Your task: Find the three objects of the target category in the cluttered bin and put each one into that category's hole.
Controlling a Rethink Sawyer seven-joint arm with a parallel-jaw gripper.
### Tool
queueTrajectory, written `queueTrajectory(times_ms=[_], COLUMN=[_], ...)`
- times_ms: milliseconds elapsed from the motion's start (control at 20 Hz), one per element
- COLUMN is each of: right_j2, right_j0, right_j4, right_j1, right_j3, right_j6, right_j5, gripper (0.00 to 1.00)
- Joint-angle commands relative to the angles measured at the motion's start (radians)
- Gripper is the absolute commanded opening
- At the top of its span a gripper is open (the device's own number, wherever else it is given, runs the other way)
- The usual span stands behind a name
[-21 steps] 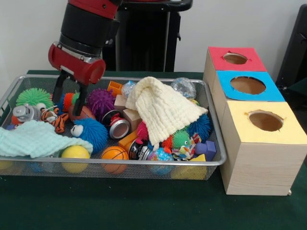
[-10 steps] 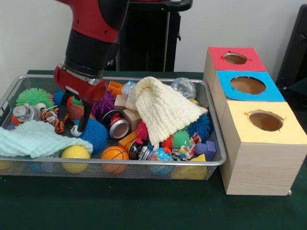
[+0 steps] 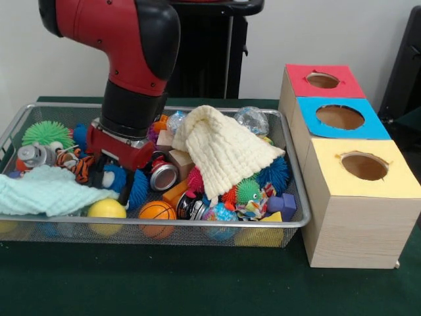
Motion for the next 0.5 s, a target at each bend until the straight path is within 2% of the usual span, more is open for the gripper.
queueTrajectory(times_ms=[50, 300, 500], right_j2=[0.013, -0.023, -0.034], right_j0=[-0.016, 0.012, 0.002], right_j4=[-0.053, -0.044, -0.055], right_j1=[0.016, -0.048, -0.118], right_j3=[0.003, 0.051, 0.084], right_j6=[0.044, 0.045, 0.013], right_j5=[-0.004, 0.061, 0.125], gripper=[1.0, 1.0, 1.0])
